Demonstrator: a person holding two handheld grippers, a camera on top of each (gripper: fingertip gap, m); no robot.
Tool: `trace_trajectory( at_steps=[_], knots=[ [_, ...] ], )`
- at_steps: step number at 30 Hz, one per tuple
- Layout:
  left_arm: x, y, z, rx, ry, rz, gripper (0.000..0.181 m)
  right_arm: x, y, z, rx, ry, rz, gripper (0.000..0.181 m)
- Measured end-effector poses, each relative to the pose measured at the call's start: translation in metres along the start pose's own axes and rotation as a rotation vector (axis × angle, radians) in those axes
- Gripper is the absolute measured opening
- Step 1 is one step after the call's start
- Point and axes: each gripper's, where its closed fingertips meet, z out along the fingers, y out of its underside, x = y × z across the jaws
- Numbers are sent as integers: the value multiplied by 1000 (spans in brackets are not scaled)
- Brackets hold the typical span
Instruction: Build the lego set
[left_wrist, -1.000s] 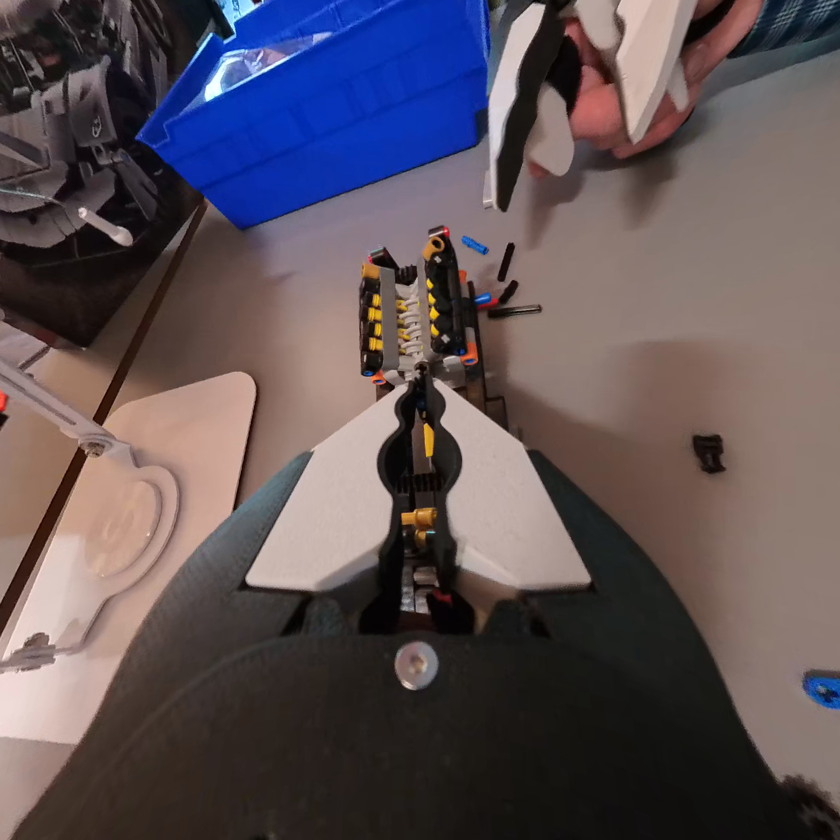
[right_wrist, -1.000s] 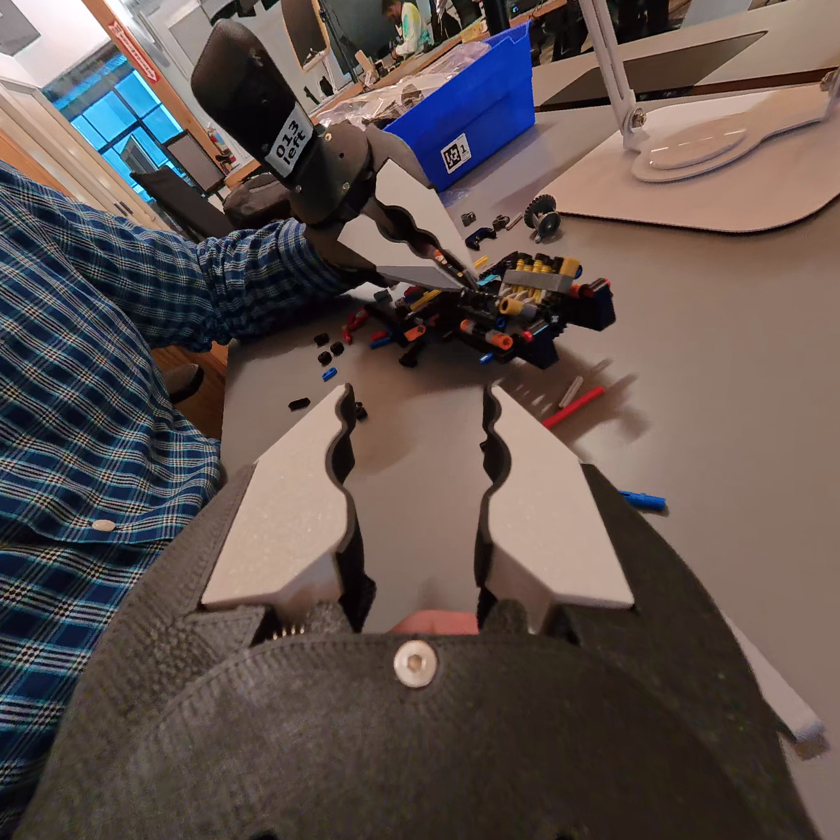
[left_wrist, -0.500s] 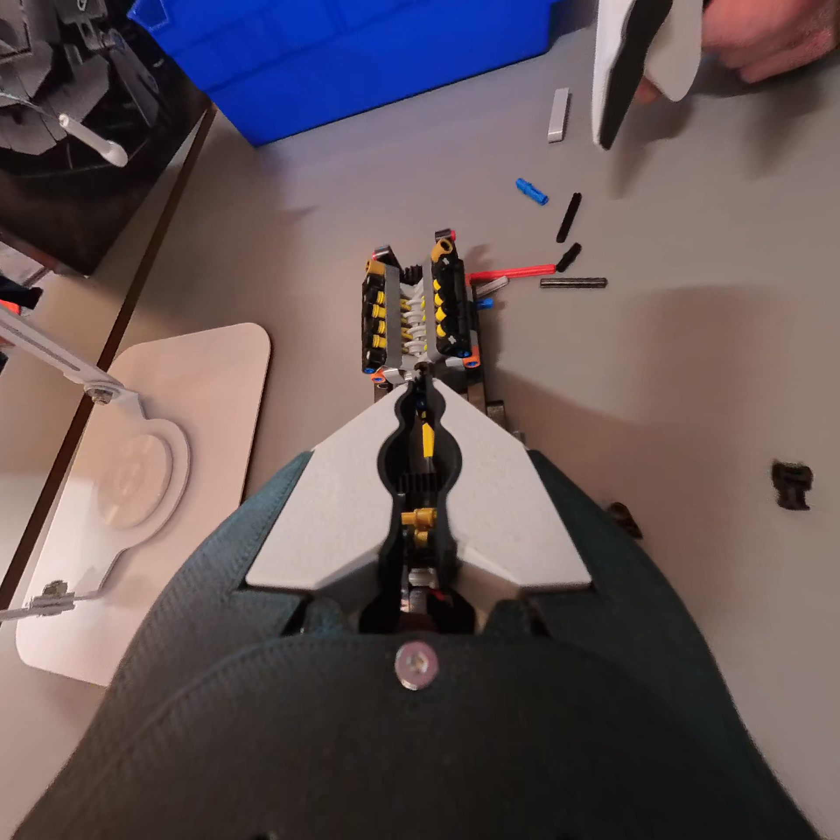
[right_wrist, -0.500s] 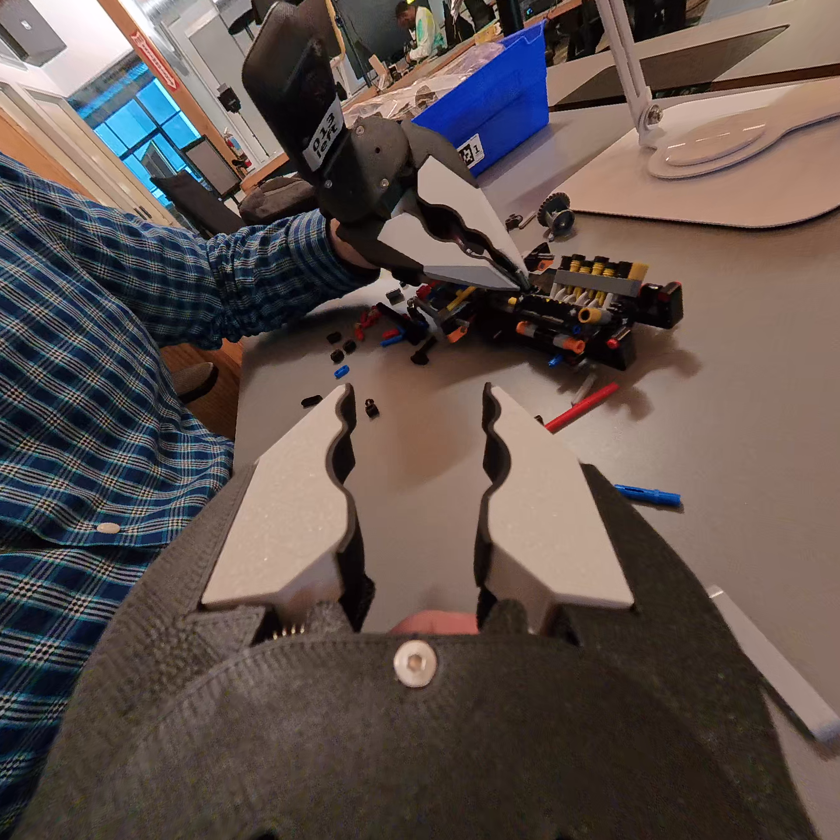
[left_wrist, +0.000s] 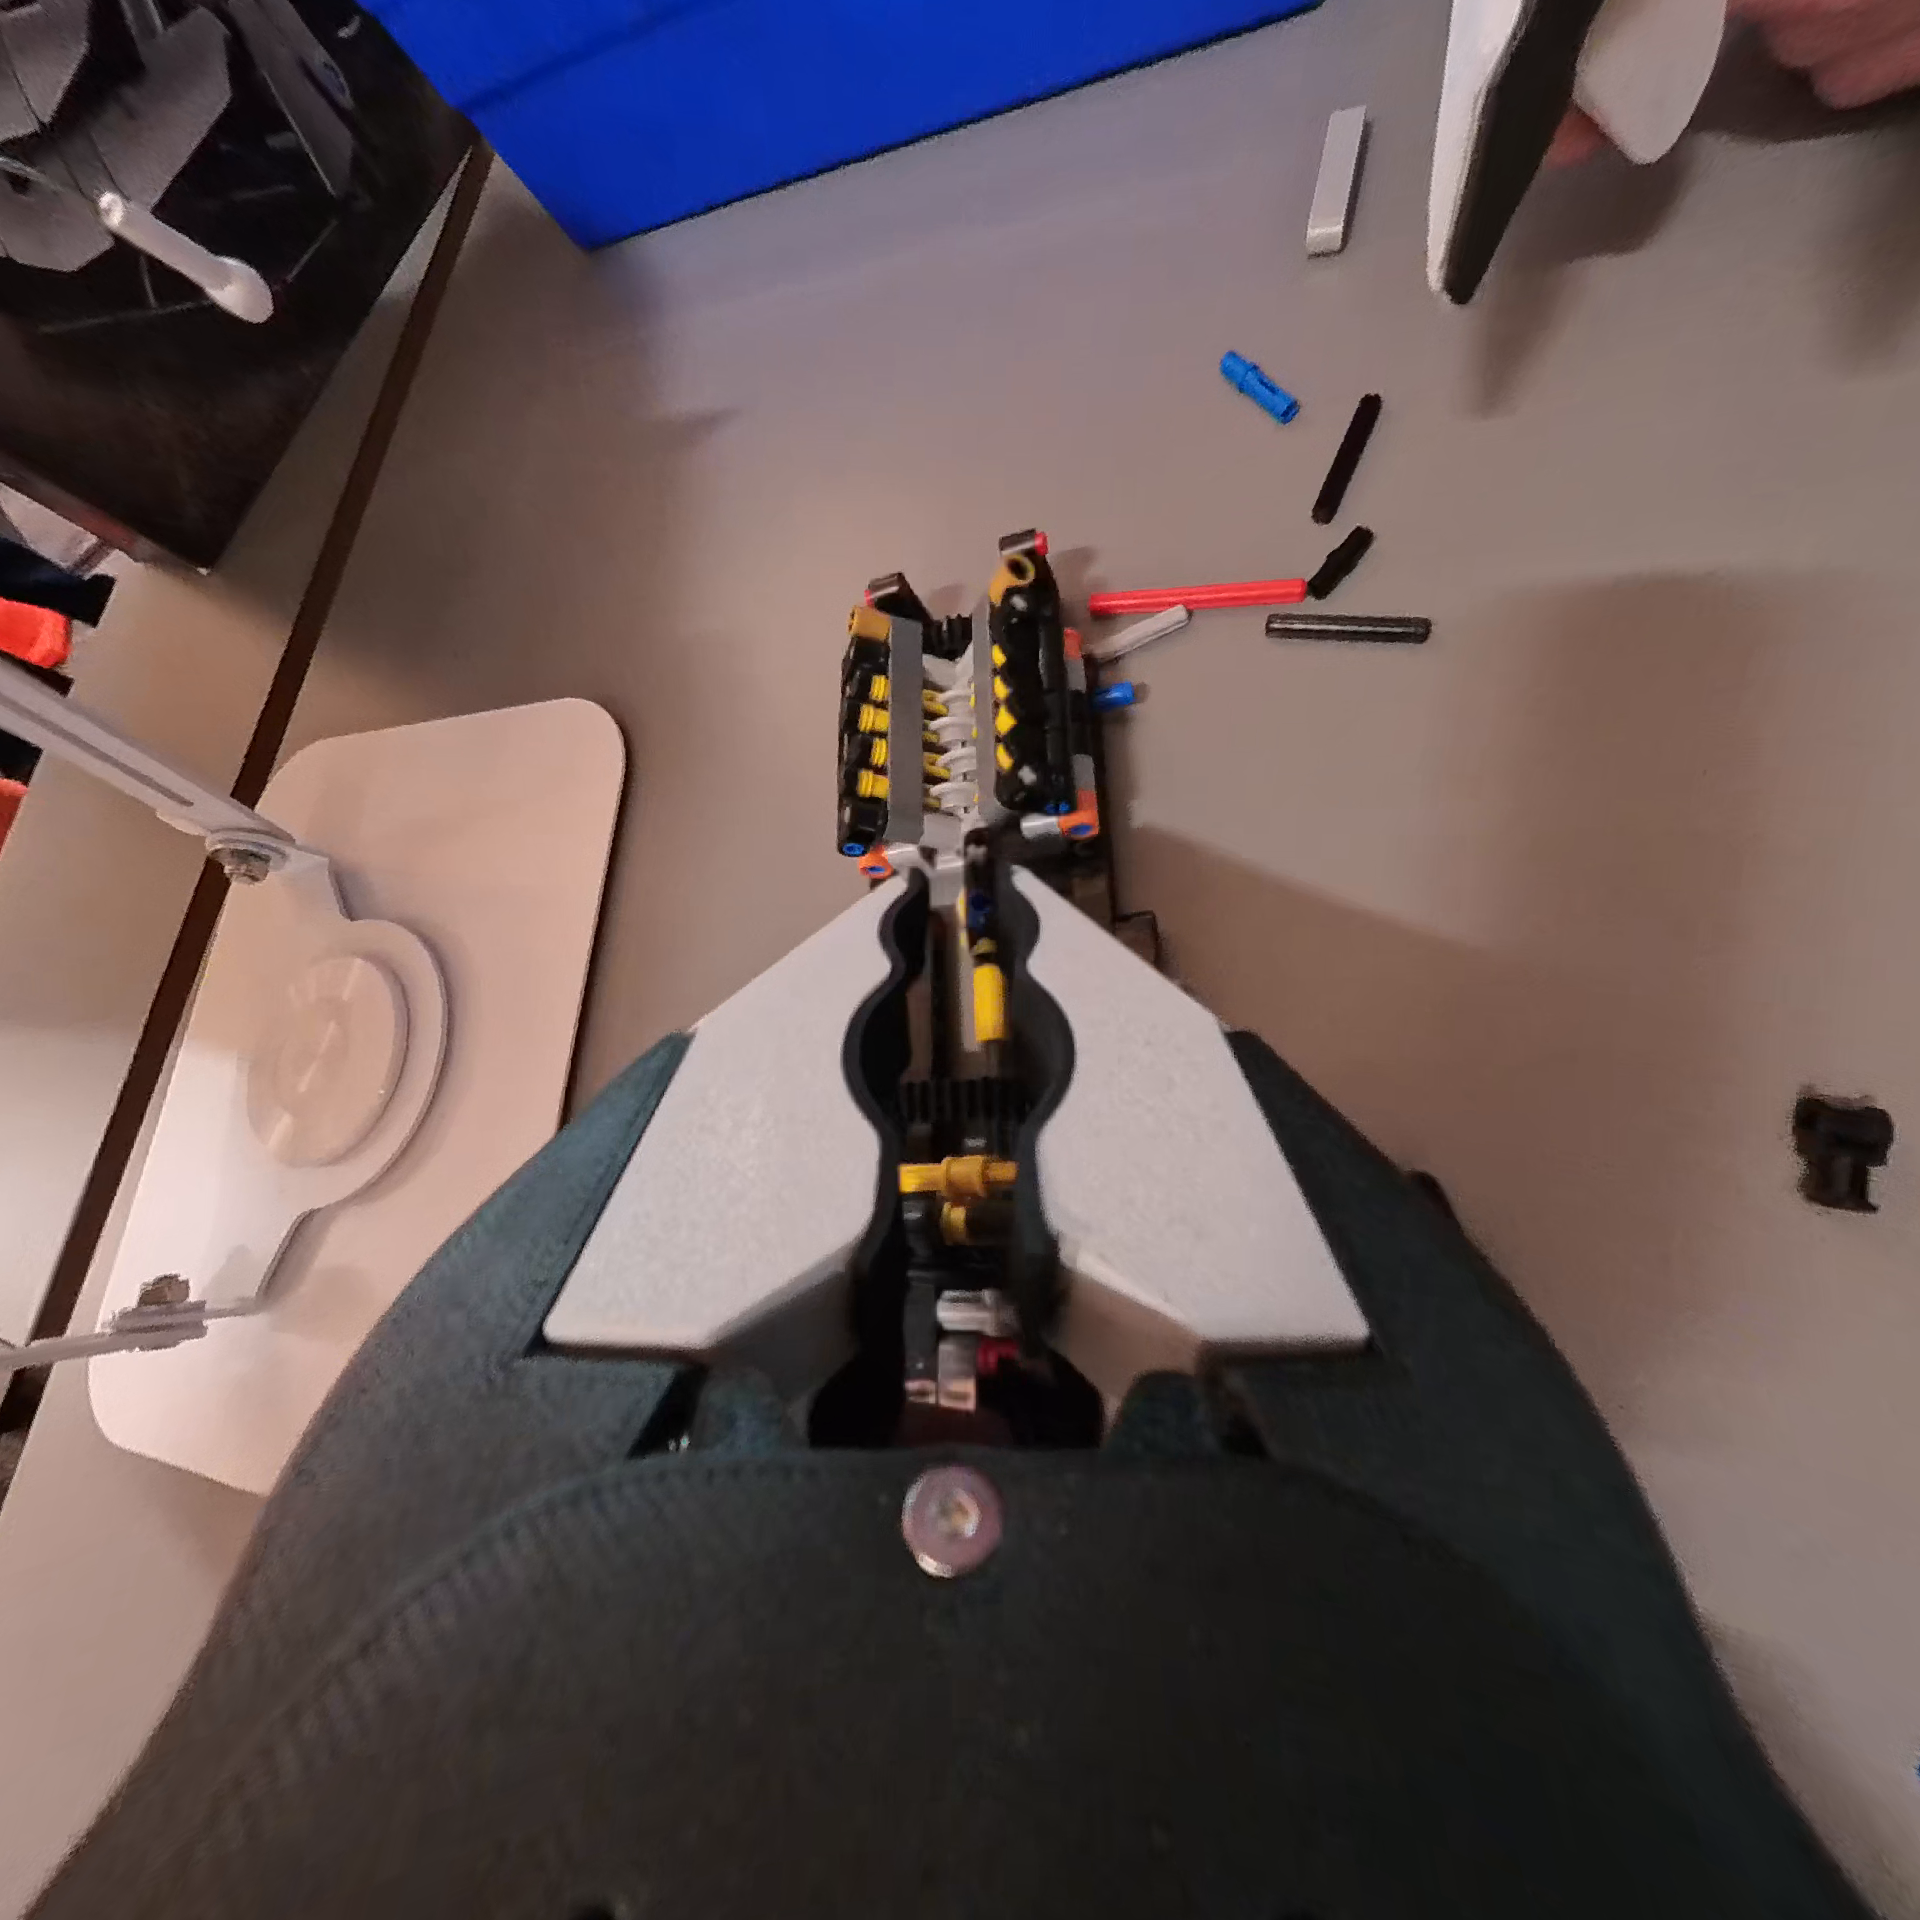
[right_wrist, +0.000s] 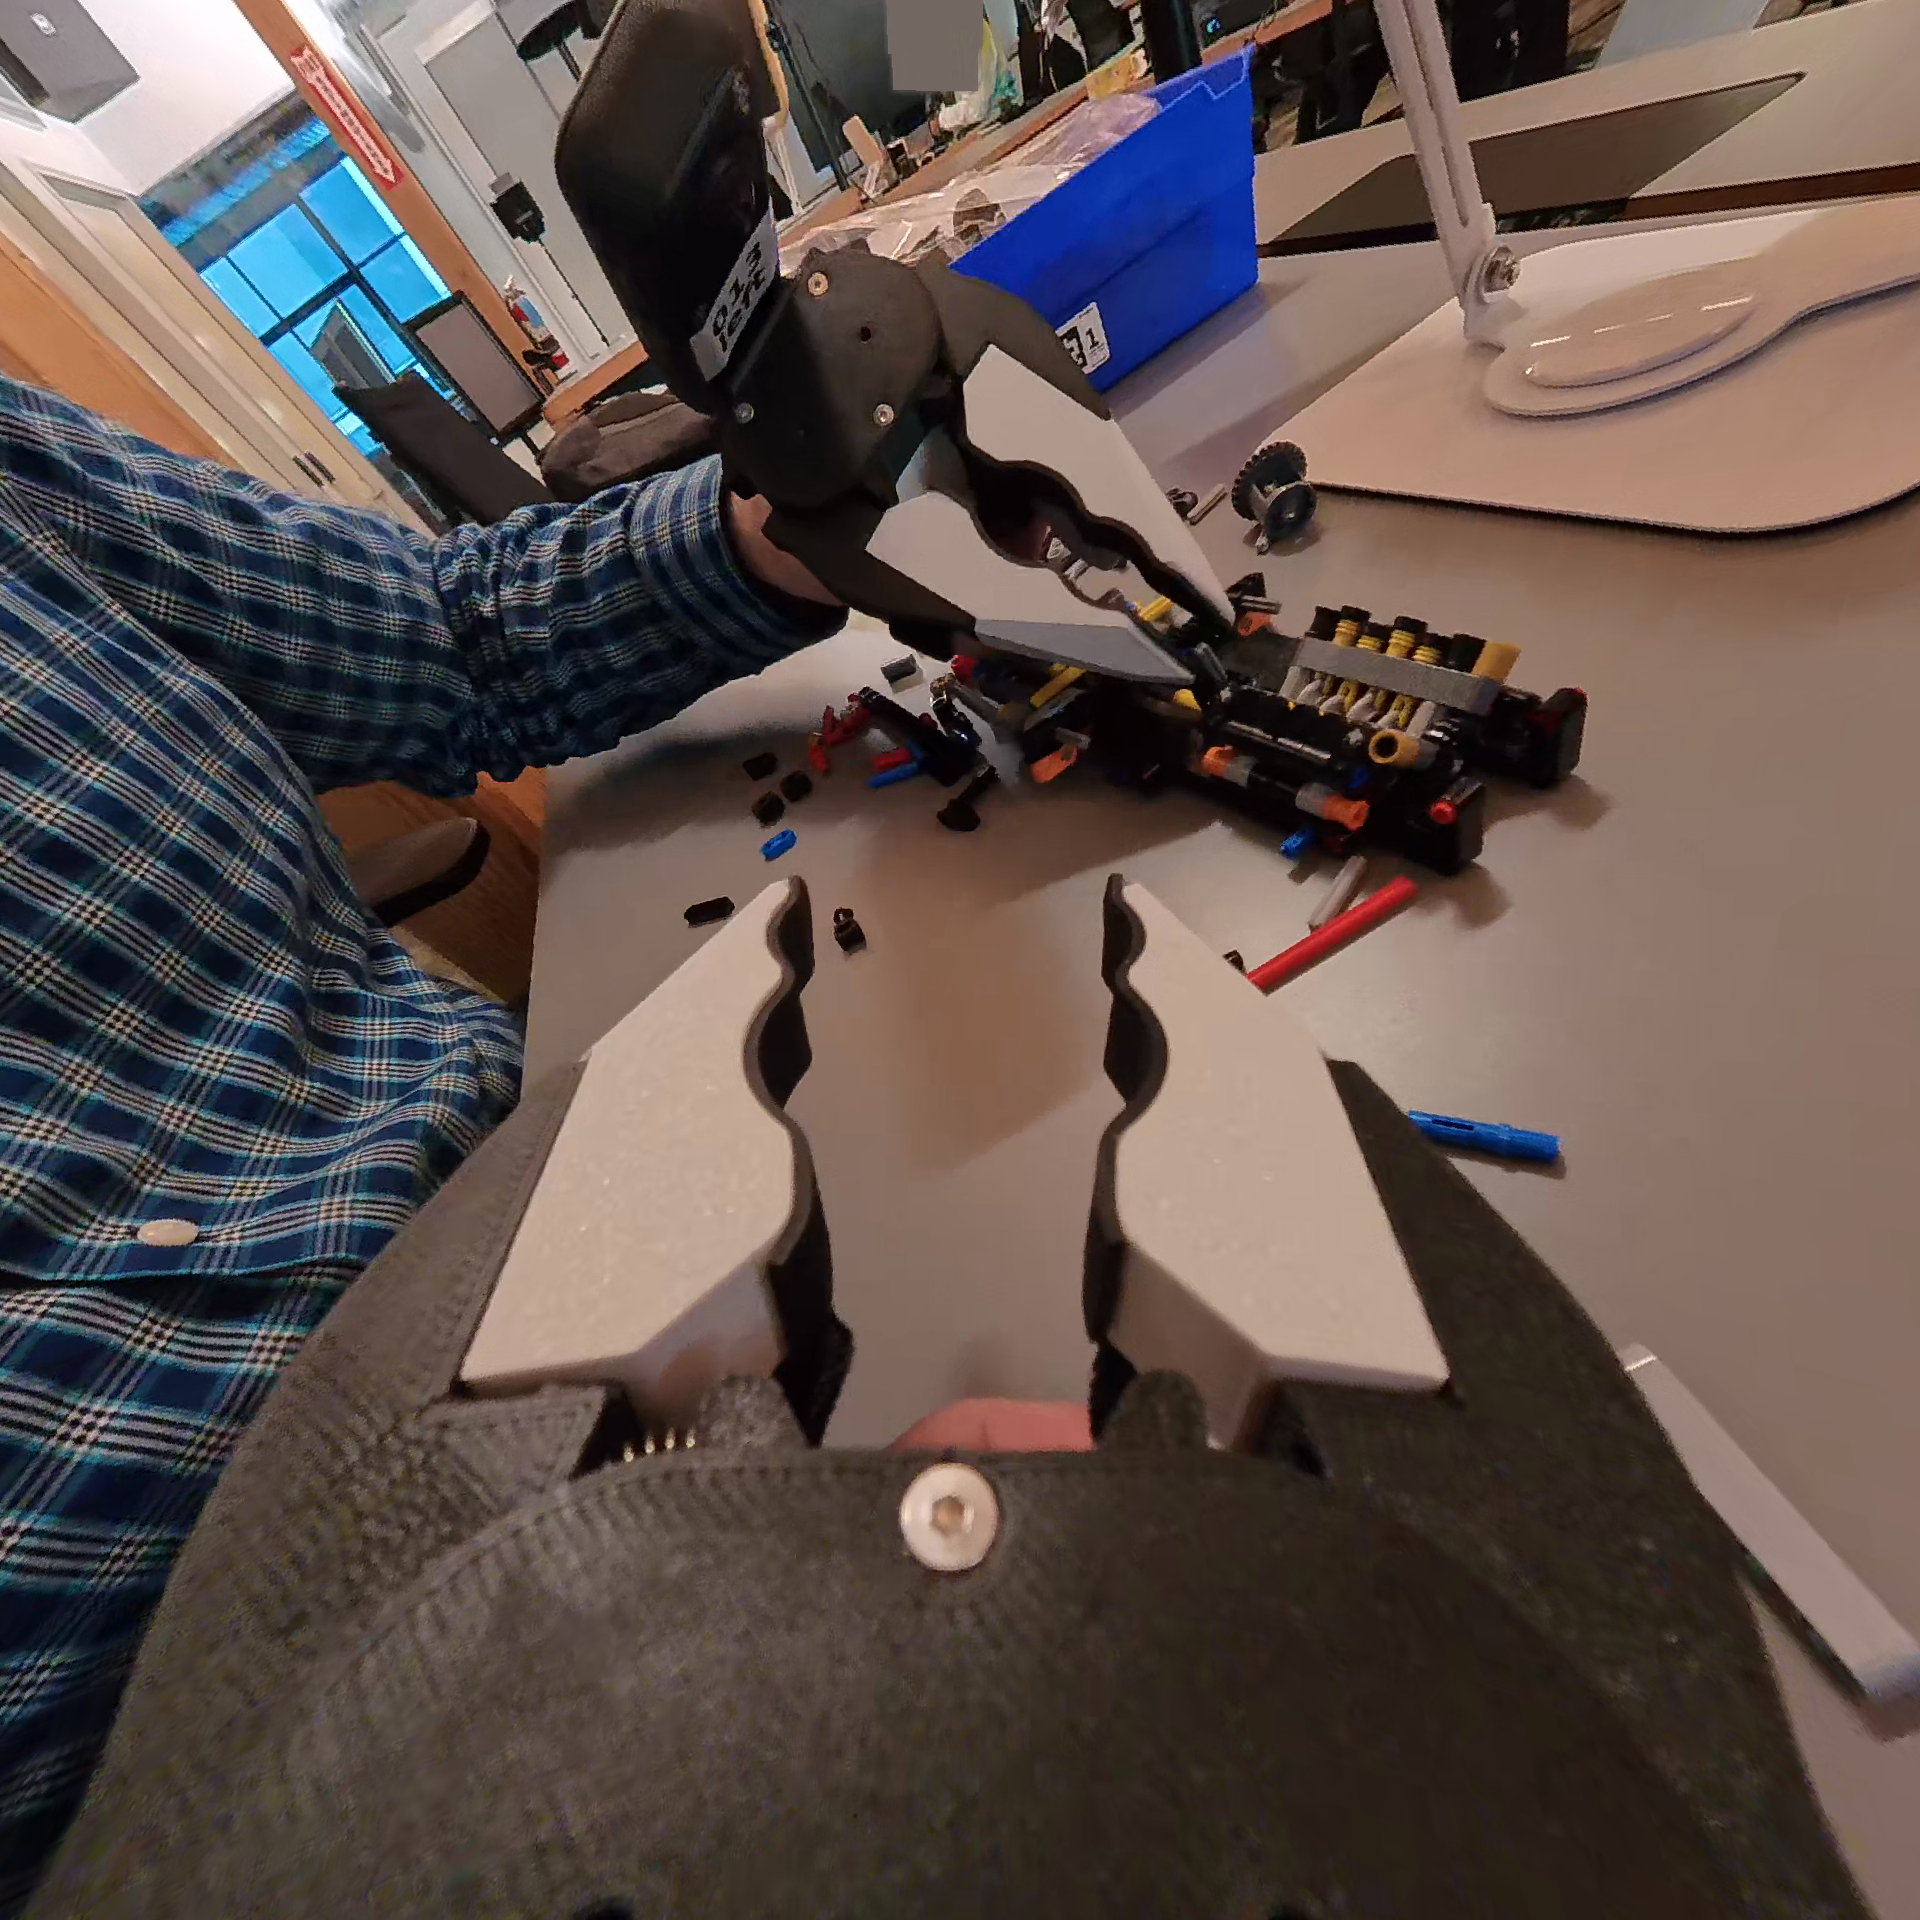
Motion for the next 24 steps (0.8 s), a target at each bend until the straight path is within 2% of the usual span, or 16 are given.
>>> trace_trajectory(
  at_steps=[9, 13, 18, 22, 24],
  knots=[
    [2, 4, -5, -37, -7, 1, 12, -1, 1, 0, -5, 13, -23, 55],
    [-2, 3, -11, -37, -15, -7, 19, -3, 4, 0, -15, 22, -40, 55],
    [2, 15, -17, -118, 55, -15, 58, -5, 4, 0, -15, 20, -52, 55],
    [0, 25, -27, -187, 107, -41, 82, -7, 4, 0, -14, 14, -57, 55],
    [-5, 29, -33, -205, 105, -52, 86, -7, 4, 0, -12, 12, -60, 55]
  ],
)
